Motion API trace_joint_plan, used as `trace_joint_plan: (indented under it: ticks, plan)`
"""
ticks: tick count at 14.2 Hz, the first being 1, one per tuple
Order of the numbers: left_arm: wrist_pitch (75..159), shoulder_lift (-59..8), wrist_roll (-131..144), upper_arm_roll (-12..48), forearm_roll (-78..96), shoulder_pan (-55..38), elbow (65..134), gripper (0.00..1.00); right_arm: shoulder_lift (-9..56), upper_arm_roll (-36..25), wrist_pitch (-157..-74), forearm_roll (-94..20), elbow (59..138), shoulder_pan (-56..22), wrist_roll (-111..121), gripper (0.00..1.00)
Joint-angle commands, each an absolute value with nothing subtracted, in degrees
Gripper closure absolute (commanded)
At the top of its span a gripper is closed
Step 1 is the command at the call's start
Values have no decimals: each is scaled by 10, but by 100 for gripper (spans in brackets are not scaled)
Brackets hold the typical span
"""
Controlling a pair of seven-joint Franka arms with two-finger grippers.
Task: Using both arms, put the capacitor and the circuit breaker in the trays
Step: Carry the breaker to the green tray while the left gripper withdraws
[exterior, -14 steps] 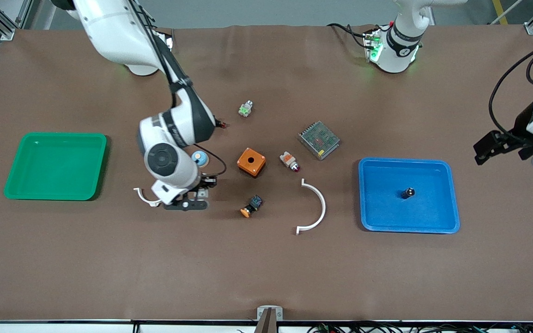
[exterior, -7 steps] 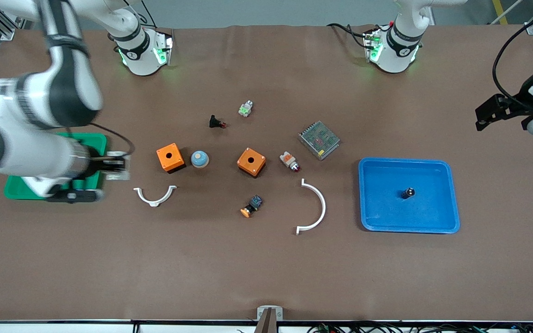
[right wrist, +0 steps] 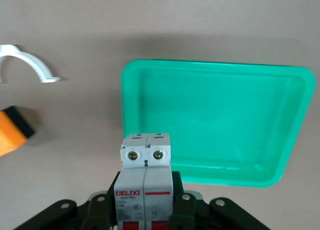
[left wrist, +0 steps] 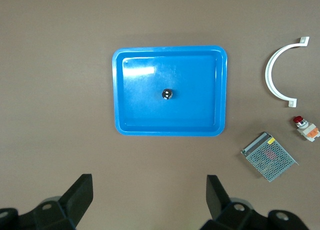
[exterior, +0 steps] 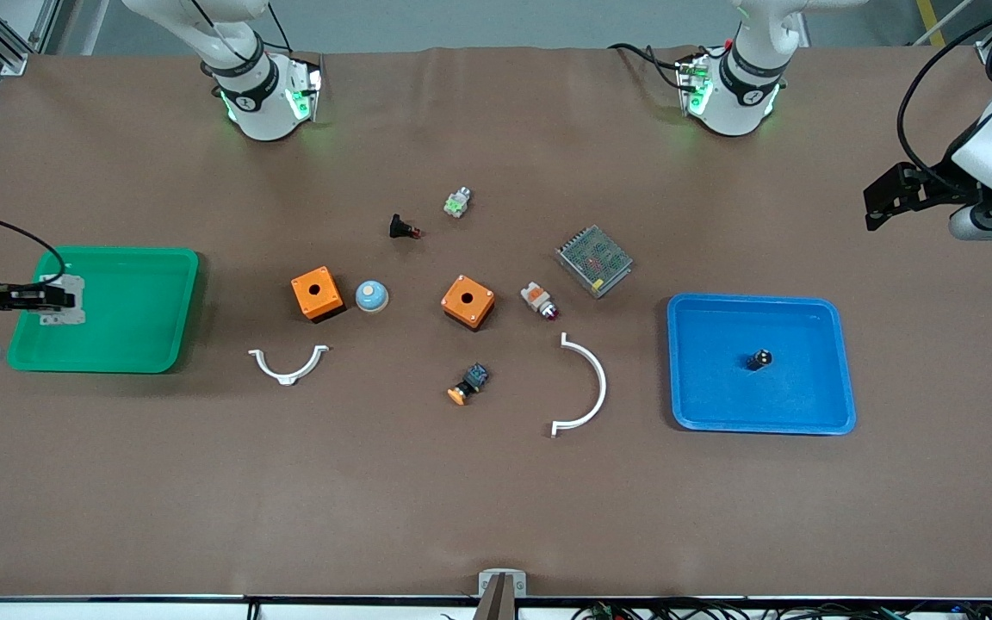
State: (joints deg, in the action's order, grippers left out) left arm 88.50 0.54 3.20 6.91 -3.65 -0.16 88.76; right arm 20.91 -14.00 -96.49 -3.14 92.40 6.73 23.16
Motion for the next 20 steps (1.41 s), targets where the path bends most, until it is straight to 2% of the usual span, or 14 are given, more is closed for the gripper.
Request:
trace_joint_plan:
  ticks: [1,4,9,12,15,20]
  plan:
    - [879,26,18,80,-18,7,905,0,211,-128,-1032,-20,975,98,275,85]
    - [877,26,19,80,-3,8,906,0,228,-128,-1090,-13,1011,104,286,85]
    - [867,33,24,80,-4,7,907,0,229,-133,-1235,-2,1109,106,285,83]
    - [867,33,27,80,-4,8,907,0,238,-133,-1259,4,1128,123,285,83]
    - [865,33,26,79,-7,7,906,0,241,-133,-1323,5,1161,132,284,82]
    - [865,25,21,79,-11,6,901,0,261,-132,-1380,4,1166,141,277,82]
